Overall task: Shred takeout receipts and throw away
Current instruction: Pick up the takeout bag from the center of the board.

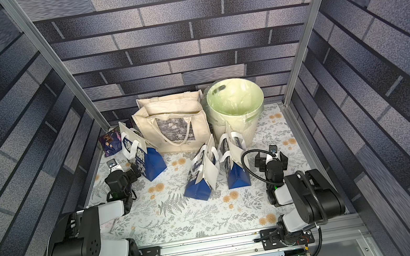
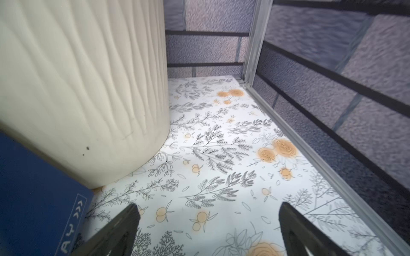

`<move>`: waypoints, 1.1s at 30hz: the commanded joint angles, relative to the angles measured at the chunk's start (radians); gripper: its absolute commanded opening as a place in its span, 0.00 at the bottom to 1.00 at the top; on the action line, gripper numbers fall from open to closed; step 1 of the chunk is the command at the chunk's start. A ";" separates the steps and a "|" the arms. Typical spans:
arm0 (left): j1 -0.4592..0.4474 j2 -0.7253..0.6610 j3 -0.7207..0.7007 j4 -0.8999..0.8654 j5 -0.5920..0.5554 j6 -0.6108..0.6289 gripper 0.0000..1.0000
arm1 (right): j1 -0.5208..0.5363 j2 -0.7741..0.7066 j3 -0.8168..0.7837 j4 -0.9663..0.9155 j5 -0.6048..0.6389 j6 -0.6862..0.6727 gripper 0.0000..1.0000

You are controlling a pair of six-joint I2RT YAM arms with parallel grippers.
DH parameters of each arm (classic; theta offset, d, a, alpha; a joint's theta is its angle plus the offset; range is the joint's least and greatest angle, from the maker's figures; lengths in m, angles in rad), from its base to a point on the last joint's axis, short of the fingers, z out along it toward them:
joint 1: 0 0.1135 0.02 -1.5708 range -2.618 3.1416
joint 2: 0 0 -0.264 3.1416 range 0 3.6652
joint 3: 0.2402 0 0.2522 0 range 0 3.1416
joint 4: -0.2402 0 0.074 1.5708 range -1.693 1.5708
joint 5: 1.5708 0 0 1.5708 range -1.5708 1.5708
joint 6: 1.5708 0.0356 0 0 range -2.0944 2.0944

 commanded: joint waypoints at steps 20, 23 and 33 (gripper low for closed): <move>0.224 -0.699 0.224 -0.770 0.289 -0.089 1.00 | 0.000 -0.830 0.447 -1.413 -0.165 0.302 1.00; 0.198 -0.667 0.351 -0.839 0.320 -0.094 1.00 | 0.001 -0.801 0.530 -1.519 -0.246 0.392 1.00; -0.263 -0.594 0.657 -1.101 0.232 -0.213 1.00 | 0.012 -0.619 0.854 -1.824 -0.527 0.523 0.99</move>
